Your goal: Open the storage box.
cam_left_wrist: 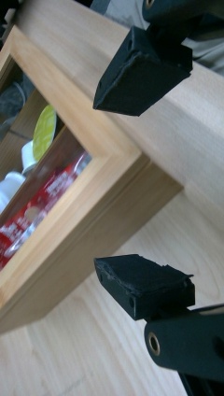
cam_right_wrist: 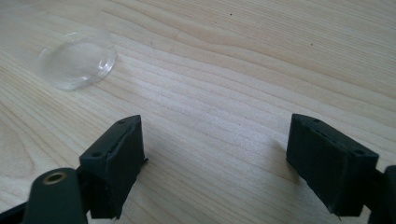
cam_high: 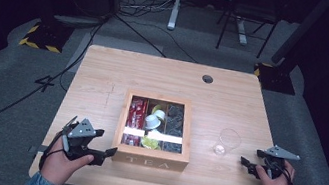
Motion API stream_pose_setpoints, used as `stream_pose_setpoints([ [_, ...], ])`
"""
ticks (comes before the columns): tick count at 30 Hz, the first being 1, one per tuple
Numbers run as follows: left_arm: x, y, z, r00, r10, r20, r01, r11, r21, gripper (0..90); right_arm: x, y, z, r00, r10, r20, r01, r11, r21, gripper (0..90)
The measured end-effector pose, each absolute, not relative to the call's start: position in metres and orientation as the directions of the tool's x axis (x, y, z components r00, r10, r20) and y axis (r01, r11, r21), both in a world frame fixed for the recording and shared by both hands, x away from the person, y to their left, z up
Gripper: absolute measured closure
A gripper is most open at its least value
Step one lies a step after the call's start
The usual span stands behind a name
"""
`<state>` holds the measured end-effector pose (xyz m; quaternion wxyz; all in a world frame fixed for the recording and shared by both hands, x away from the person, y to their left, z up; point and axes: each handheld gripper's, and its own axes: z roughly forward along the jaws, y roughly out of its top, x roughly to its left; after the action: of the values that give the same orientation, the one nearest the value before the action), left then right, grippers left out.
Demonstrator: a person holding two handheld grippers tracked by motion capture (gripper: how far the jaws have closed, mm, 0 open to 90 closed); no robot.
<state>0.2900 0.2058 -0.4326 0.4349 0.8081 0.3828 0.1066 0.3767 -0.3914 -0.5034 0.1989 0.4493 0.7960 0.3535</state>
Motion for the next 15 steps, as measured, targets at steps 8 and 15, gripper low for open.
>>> stream_pose_setpoints([
  [8,0.292,0.193,-0.451,0.693,0.710,-0.125,0.495,-0.342,0.799,20.5,0.377,-0.391,-0.503,-0.520,0.854,0.002,0.575,0.348,0.740,18.2],
  [15,0.290,0.189,-0.459,0.715,0.694,-0.087,0.484,-0.401,0.778,33.2,0.377,-0.391,-0.503,-0.524,0.852,0.001,0.574,0.352,0.739,17.7],
])
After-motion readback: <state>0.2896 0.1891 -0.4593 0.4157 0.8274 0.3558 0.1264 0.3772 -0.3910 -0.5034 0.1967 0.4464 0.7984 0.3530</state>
